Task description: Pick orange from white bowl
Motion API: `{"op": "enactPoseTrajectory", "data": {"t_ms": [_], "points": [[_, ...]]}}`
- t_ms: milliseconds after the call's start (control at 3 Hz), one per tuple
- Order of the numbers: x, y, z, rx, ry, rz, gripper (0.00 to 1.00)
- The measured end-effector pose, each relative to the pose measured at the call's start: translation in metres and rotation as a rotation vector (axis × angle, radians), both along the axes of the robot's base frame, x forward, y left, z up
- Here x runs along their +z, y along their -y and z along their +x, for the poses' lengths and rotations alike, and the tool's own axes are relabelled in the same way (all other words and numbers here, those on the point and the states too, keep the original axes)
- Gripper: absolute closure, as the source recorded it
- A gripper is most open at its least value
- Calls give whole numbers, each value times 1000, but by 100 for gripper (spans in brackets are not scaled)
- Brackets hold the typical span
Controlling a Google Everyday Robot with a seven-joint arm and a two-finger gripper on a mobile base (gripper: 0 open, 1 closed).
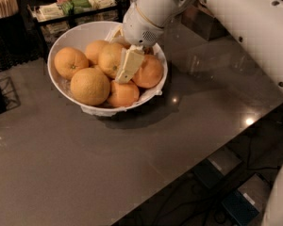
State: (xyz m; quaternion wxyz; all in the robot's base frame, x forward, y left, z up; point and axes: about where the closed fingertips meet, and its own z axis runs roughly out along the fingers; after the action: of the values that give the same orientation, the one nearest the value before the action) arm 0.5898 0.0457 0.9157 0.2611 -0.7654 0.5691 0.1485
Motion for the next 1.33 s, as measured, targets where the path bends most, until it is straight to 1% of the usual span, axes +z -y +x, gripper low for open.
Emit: {"op": "enactPoseTrajectory", "data": {"t_ms": [333, 667, 1000, 1333], "points": [[2, 0, 0, 0, 0, 0, 84], [2, 0, 0, 0, 0, 0, 100], [2, 0, 0, 0, 0, 0, 100], [17, -11, -3, 28, 30, 9, 100]]}}
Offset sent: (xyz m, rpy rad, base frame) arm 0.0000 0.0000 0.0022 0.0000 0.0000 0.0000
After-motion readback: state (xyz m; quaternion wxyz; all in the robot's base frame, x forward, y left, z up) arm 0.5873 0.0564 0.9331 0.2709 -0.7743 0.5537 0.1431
